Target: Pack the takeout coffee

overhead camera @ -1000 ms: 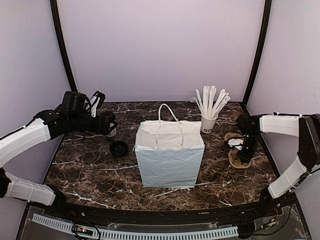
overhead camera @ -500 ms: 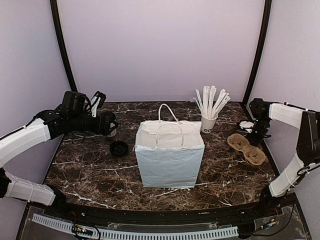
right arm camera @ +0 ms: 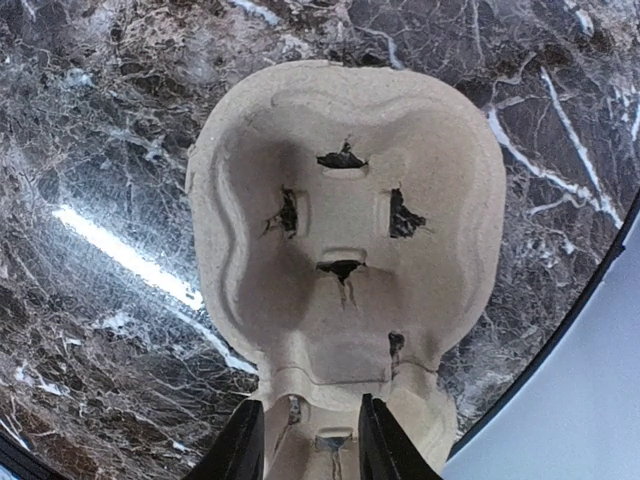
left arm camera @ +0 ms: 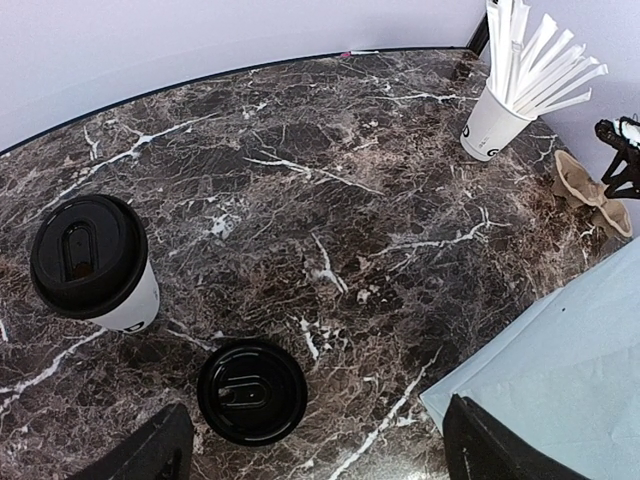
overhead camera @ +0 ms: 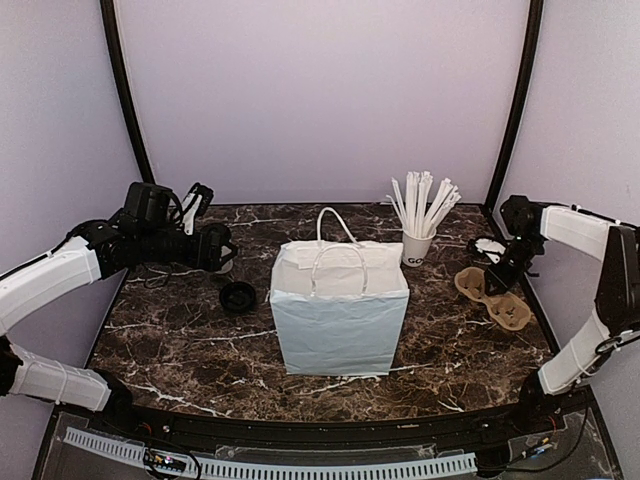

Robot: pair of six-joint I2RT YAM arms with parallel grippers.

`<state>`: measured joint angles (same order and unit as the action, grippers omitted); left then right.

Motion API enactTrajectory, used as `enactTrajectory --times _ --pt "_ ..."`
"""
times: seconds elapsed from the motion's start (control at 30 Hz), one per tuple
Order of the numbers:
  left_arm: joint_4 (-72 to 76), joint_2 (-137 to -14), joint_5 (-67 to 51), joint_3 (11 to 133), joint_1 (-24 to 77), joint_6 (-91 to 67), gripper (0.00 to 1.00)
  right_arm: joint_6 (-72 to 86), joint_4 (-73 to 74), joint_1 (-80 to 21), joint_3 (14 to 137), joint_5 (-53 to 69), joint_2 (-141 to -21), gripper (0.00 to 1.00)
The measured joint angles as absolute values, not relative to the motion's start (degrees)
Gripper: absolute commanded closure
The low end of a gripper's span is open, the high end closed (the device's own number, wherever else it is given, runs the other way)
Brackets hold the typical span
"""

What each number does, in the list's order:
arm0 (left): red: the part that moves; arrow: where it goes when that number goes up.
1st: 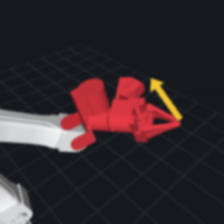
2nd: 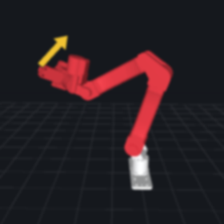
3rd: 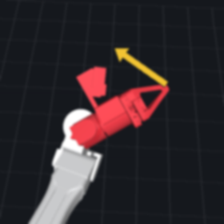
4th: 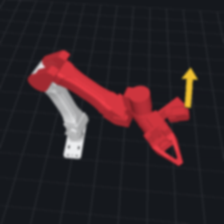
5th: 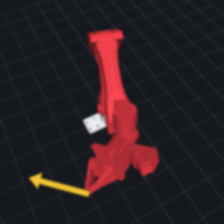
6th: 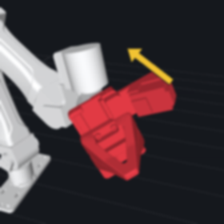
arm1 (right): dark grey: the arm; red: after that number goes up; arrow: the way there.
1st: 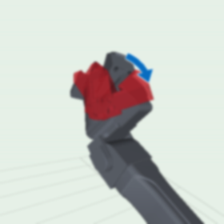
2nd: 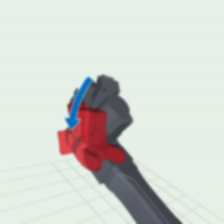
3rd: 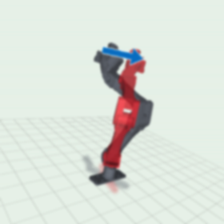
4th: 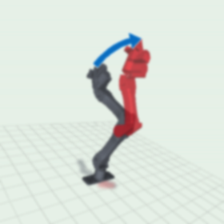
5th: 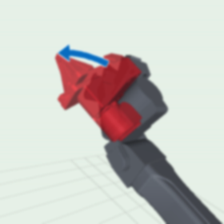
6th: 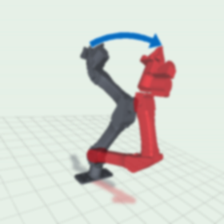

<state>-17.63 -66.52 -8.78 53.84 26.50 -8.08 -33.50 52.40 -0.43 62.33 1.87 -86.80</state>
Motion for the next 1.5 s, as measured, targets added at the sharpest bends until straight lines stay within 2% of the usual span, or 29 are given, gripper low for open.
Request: enactTrajectory --times 0.93,1.5 --pt "-17.63 -66.52 -10.39 53.84 26.5 -8.05 0.11 -34.37 50.96 3.29 62.33 1.91 -91.85 0.57" --pt "-17.63 -66.52 -10.96 53.84 26.5 -8.05 0.11 -35.57 51.05 3.4 62.37 2.0 -94.02 0.59"
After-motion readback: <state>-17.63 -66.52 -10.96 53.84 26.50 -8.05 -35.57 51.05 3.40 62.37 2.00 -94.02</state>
